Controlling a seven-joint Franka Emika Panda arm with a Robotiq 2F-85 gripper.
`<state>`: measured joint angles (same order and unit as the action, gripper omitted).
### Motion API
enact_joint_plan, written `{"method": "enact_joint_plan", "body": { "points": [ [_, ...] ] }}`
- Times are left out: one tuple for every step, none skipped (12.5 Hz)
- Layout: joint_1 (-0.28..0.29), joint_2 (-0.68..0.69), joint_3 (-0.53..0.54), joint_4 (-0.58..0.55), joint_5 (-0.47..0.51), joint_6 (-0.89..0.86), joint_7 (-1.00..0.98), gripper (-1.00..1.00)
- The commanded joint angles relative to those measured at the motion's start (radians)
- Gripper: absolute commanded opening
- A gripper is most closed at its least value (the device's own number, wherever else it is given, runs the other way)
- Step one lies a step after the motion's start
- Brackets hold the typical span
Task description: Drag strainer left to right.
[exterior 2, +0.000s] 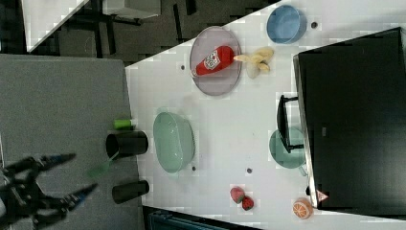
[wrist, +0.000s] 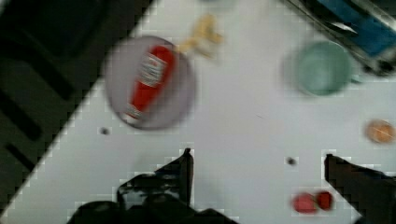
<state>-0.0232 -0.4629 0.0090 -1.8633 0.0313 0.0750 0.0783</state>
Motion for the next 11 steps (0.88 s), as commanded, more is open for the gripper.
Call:
{"method": "enact_joint_plan", "body": {
  "points": [
    [0.059,0.191,0.182,-0.083,0.022,0.001,0.234,1.00],
    [0.061,0.233,0.238,-0.083,0.022,0.016,0.342,1.00],
    [0.062,0.277,0.291,-0.083,0.021,0.042,0.453,1.00],
    [0.063,0.323,0.344,-0.083,0.021,0.076,0.568,1.00],
    [0.064,0.368,0.392,-0.085,0.021,0.115,0.685,1.00],
    [0.065,0.416,0.436,-0.087,0.021,0.157,0.803,1.00],
    [0.066,0.465,0.476,-0.093,0.018,0.204,0.917,1.00],
    [0.067,0.511,0.509,-0.103,0.016,0.255,1.017,1.00],
    [0.068,0.557,0.533,-0.116,0.015,0.308,1.100,1.00],
    [0.068,0.601,0.549,-0.133,0.013,0.364,1.152,1.00],
    [0.069,0.642,0.556,-0.155,0.009,0.424,1.165,1.00]
  ]
}}
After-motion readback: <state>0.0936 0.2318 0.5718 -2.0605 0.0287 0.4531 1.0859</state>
